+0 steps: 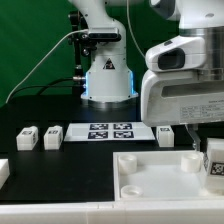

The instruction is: Assemble one leg

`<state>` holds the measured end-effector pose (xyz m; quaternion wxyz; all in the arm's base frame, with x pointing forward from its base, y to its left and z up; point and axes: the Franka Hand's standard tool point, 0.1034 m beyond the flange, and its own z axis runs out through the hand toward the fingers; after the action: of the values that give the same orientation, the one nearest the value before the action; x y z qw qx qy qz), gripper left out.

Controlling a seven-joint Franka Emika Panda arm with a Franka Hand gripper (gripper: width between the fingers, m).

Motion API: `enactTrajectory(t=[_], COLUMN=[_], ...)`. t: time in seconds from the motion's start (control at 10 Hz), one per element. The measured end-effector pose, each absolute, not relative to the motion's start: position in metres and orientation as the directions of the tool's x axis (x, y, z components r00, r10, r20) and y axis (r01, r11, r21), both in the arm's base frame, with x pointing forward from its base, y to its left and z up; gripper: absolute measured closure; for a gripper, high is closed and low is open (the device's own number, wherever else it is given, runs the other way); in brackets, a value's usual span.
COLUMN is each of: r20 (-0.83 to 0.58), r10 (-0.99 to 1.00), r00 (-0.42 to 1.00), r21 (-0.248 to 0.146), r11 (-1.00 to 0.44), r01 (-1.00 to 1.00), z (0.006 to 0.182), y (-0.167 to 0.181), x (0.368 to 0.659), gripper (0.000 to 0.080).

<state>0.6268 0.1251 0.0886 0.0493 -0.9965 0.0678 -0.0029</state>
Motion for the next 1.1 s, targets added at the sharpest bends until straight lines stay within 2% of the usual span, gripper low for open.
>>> enactTrajectory(t=[0.1,0.3,0.5,0.6,0.8,1.0,1.1], r20=[0.022,0.003,-0.058,-0.108,-0.152,-0.215,-0.226], r10=[-0.333,-0.593,-0.809,-0.891,-0.942,-0.975,-0.974], r00=[0.943,0.805,0.585,0.442,0.3,0.063,0.018], r21=[-0.133,-0.168,-0.202,-0.192,-0.177,-0.136,-0.126], r11=[-0.936,-0.794,-0.565,-0.417,-0.272,-0.034,0.011], r01=[-0.327,-0.584,-0.8,-0.888,-0.946,-0.99,-0.992], z=[0.088,0.088,0.087,0.086,0.086,0.086,0.086], y=[0.123,0.124,0.127,0.131,0.136,0.142,0.143], x=[0.627,0.625,0.625,0.624,0.623,0.621,0.621], gripper=[0.0491,0.049,0.0489,0.0489,0.0489,0.0503,0.0503])
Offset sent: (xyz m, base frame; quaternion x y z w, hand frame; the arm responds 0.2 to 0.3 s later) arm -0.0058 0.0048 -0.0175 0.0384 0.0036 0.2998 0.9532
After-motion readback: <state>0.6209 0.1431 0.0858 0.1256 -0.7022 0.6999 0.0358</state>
